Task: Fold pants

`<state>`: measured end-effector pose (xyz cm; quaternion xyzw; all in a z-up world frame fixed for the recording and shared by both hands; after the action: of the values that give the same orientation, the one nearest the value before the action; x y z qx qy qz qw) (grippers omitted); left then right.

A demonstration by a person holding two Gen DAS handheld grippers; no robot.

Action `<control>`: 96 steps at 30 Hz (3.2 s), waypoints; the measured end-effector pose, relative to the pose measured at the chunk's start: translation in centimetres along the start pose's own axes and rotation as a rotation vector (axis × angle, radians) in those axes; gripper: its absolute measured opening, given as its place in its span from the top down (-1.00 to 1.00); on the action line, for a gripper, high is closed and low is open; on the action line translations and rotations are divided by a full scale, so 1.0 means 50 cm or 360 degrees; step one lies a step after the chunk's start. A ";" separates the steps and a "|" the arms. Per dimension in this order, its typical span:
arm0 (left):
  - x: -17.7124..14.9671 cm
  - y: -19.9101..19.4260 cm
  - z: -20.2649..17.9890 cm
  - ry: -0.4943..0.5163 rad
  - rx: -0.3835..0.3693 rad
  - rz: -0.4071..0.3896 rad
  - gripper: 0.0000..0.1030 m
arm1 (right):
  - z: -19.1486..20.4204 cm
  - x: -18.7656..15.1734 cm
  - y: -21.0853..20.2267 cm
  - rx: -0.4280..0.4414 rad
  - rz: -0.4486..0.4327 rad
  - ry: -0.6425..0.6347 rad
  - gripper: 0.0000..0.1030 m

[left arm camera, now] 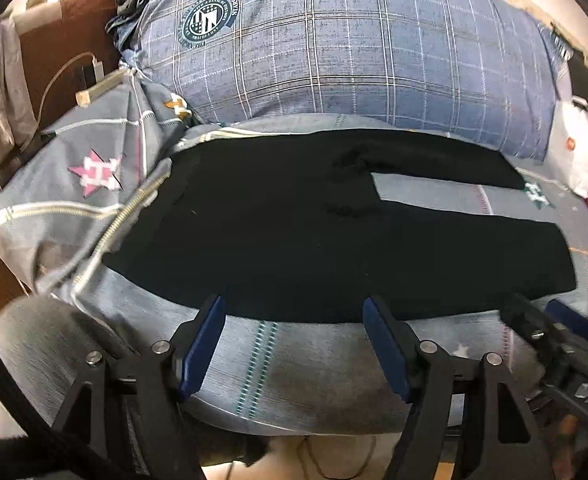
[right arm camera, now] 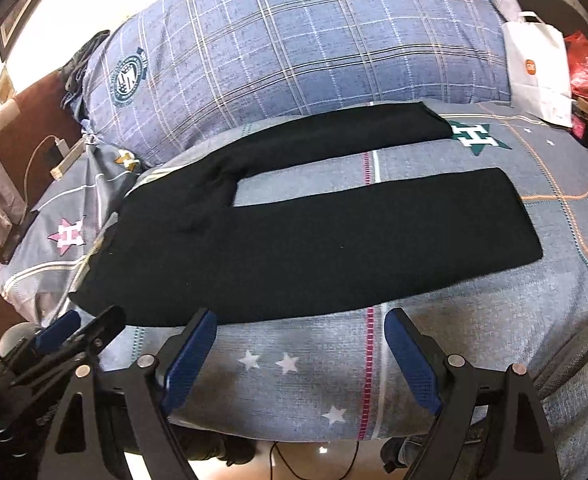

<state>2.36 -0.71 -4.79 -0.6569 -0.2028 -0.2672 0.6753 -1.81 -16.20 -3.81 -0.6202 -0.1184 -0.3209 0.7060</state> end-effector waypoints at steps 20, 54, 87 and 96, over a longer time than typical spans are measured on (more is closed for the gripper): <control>0.464 0.106 -0.115 -0.0056 -0.0388 -0.0052 -0.47 | -0.108 0.486 -0.002 0.0090 -0.0127 0.0122 -0.71; 0.365 0.321 -0.153 -0.0168 -0.0758 0.0537 -0.47 | -0.304 0.567 0.221 0.0078 0.0108 0.0095 0.87; 0.427 0.377 -0.250 -0.0596 -0.0403 0.0753 0.82 | -0.324 0.430 0.079 0.0430 0.0086 0.0370 0.88; 0.343 0.191 -0.209 -0.0707 -0.0632 0.0513 0.90 | -0.330 0.421 0.066 0.0418 0.0080 0.0325 0.88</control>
<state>20.85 -12.79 -2.10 -0.8413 -0.1826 -0.0417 0.5071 12.49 -38.27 2.08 -0.4894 -0.0715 -0.3462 0.7972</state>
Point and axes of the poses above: each gripper's, at about its wrist camera, not at the fingertips, and y roughly the way its jaws point, z to its left, x to its top, the point moved 7 cm from there along y, roughly the way its jaws point
